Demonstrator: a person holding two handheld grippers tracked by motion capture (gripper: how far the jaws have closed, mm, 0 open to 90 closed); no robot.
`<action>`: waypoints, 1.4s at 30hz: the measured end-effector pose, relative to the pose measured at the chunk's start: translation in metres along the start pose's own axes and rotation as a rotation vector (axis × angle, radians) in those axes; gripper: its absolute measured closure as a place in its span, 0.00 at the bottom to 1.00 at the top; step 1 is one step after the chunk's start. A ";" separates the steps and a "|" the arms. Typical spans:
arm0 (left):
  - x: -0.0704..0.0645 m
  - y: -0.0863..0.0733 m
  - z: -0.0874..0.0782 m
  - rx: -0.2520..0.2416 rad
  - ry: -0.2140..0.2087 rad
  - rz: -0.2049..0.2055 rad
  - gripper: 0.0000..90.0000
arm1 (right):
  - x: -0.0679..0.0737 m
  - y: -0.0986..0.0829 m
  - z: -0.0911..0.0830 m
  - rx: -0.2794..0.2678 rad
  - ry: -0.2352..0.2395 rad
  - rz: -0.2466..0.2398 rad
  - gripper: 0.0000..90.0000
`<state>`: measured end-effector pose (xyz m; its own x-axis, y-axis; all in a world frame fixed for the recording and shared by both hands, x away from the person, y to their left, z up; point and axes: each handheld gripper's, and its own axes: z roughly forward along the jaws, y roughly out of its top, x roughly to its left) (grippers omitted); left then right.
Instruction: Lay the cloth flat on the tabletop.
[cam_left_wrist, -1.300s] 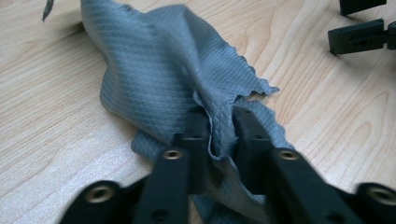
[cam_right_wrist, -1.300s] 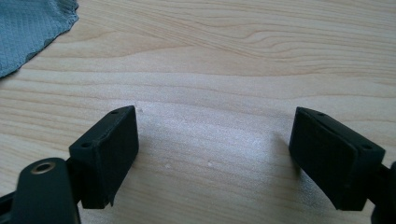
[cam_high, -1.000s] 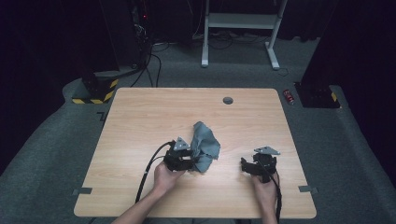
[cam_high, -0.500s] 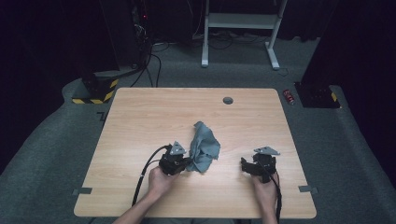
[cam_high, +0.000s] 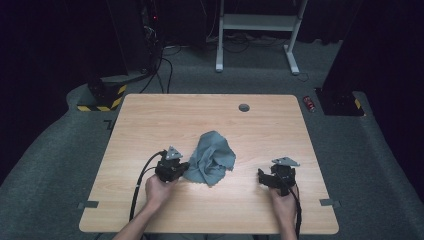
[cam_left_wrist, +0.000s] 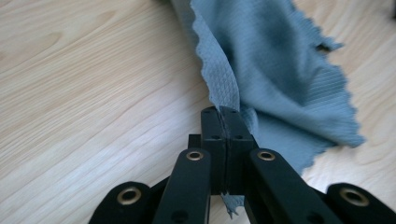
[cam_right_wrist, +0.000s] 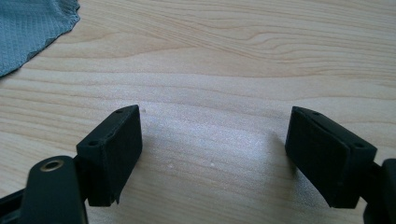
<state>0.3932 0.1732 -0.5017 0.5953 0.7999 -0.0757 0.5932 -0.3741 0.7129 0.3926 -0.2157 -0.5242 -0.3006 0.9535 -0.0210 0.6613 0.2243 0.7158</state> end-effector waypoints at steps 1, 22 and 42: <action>0.002 -0.002 0.000 0.007 0.007 -0.004 0.99 | 0.000 0.000 0.000 0.000 0.000 -0.001 0.20; 0.009 -0.034 -0.001 -0.067 0.122 -0.011 0.55 | 0.009 0.001 -0.003 -0.018 0.040 -0.036 0.59; 0.010 -0.035 -0.001 -0.069 0.150 -0.035 0.41 | 0.123 0.038 0.015 -0.008 0.413 -0.278 0.73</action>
<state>0.3775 0.1944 -0.5272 0.4848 0.8746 0.0001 0.5704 -0.3163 0.7581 0.3914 -0.0873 -0.5101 -0.7129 0.6982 0.0648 0.5125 0.4558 0.7277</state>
